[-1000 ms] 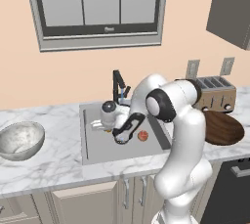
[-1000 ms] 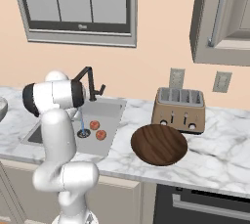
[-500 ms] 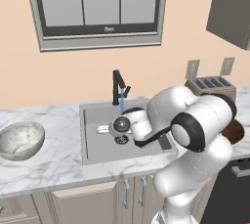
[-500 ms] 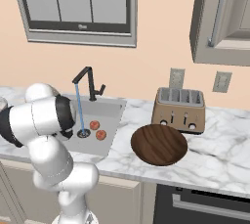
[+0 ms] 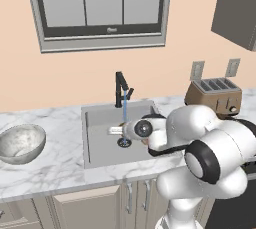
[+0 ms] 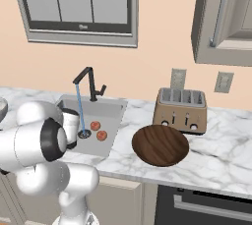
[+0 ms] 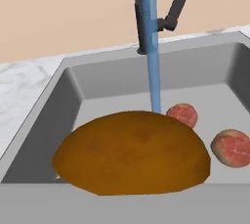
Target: Pick the peachs from the sink and place them in one bowl. Place the mushroom in the other bowl. Then turn off the sink faucet.
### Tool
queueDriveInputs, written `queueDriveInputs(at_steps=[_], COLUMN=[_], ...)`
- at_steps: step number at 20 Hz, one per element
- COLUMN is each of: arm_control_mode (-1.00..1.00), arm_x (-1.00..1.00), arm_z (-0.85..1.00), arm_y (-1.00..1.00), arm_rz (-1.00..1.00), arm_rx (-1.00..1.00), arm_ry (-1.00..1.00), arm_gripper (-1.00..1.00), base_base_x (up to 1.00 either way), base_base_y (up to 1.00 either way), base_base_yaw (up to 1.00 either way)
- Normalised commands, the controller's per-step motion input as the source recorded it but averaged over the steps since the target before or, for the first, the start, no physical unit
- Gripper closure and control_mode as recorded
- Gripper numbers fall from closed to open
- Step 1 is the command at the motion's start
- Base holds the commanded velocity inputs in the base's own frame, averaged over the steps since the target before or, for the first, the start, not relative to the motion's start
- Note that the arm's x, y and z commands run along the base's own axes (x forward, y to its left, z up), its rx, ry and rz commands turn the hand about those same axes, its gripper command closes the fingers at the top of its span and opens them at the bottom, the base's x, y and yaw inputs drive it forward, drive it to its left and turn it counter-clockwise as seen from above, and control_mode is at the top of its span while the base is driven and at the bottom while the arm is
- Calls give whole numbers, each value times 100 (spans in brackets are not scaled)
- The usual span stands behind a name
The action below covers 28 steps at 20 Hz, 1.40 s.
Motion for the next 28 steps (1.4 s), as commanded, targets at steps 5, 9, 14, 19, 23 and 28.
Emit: queueDriveInputs(at_steps=[5,9,14,19,23,28], arm_control_mode=[-100,-100,-100,-100,-100,-100], arm_x=[0,0,7,0,0,-1], arm_z=[100,100,100,100,100,100], arm_y=[42,51,35,45,44,53], arm_rz=[1,0,0,0,0,0], arm_rx=[-1,-11,-18,-24,-27,-20], arm_ry=[27,26,27,25,20,5], arm_gripper=[100,100,100,100,100,100], base_base_x=[0,0,0,0,0,0], base_base_y=[0,0,0,0,0,0], base_base_yaw=[0,0,0,0,0,0])
